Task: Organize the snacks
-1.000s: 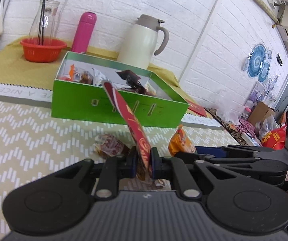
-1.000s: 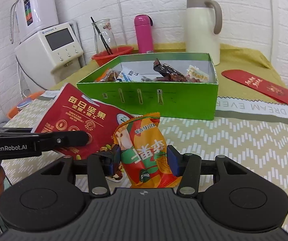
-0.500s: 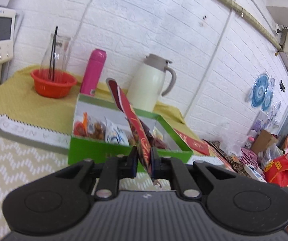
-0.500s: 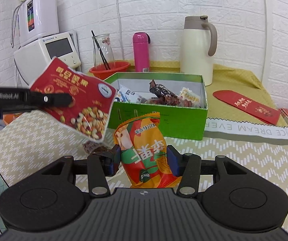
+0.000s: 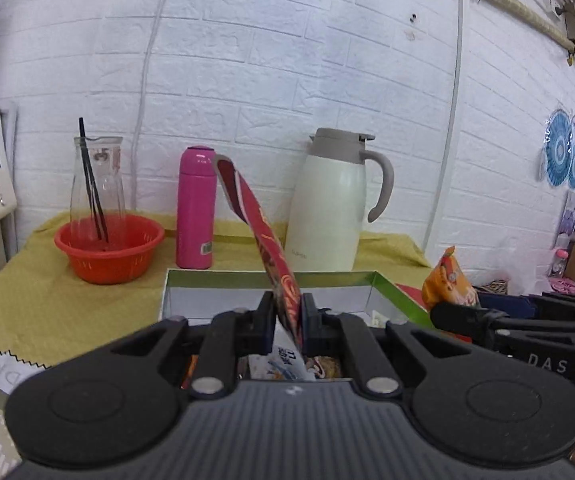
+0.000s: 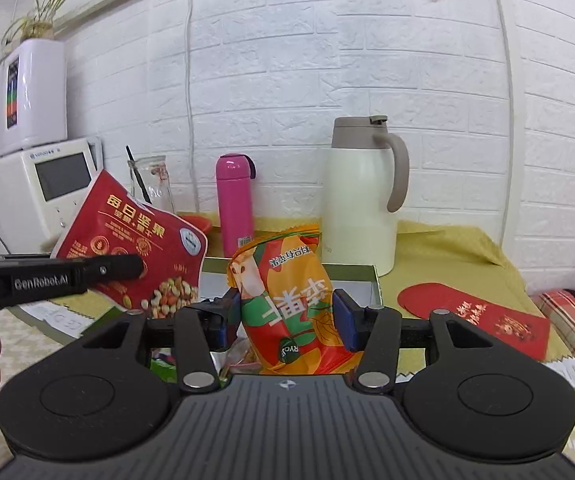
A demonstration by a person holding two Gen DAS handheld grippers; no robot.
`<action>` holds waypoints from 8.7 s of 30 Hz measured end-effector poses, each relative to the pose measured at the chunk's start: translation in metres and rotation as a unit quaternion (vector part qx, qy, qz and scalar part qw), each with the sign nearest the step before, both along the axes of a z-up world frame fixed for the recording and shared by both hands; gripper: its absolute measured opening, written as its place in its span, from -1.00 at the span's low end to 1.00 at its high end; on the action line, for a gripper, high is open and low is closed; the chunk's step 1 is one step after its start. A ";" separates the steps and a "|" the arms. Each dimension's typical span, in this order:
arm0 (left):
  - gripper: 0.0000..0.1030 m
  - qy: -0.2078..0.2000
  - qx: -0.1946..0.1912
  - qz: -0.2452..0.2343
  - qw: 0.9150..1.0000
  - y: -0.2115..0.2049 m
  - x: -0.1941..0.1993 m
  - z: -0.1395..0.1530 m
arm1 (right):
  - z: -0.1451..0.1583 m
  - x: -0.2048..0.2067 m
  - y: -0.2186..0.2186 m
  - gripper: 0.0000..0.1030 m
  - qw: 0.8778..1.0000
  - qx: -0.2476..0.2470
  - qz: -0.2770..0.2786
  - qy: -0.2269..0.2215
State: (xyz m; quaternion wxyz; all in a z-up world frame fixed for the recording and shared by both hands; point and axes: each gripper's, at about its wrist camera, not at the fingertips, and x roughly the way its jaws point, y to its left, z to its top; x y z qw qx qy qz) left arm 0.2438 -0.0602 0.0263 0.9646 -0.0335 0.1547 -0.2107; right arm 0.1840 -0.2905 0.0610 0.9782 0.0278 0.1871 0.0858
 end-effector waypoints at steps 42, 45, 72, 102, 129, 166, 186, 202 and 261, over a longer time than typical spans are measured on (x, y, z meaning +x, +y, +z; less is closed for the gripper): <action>0.47 0.025 0.029 0.052 0.998 0.039 -0.063 -0.018 | -0.019 -0.058 -0.004 1.00 0.986 0.049 0.156 0.043; 0.88 0.052 0.023 0.042 0.997 0.044 -0.068 -0.031 | -0.029 -0.074 0.010 1.00 0.980 -0.003 0.193 0.048; 0.86 0.223 -0.010 -0.077 0.972 0.011 -0.034 -0.074 | -0.068 -0.052 0.054 0.82 0.948 -0.063 0.287 0.123; -0.51 0.193 -0.077 -0.065 0.976 0.025 -0.066 -0.033 | -0.030 -0.100 0.055 -0.07 0.970 -0.058 0.230 0.058; -0.49 0.118 -0.077 -0.058 0.988 -0.008 0.033 0.004 | -0.009 0.004 0.037 -0.06 0.988 -0.018 0.153 0.008; 0.41 0.054 0.062 0.135 0.987 0.028 -0.037 0.001 | 0.016 -0.055 -0.015 1.00 0.996 0.087 0.003 -0.028; 0.99 0.010 0.057 0.196 0.979 0.049 -0.257 0.016 | 0.016 -0.224 0.009 1.00 0.989 0.096 -0.113 0.016; 0.99 -0.030 0.002 0.172 0.985 0.060 -0.307 0.026 | 0.034 -0.265 0.047 1.00 0.993 0.003 -0.108 -0.045; 0.99 -0.002 0.102 0.219 0.970 0.050 -0.317 0.013 | 0.025 -0.275 0.053 1.00 0.990 -0.017 -0.130 -0.044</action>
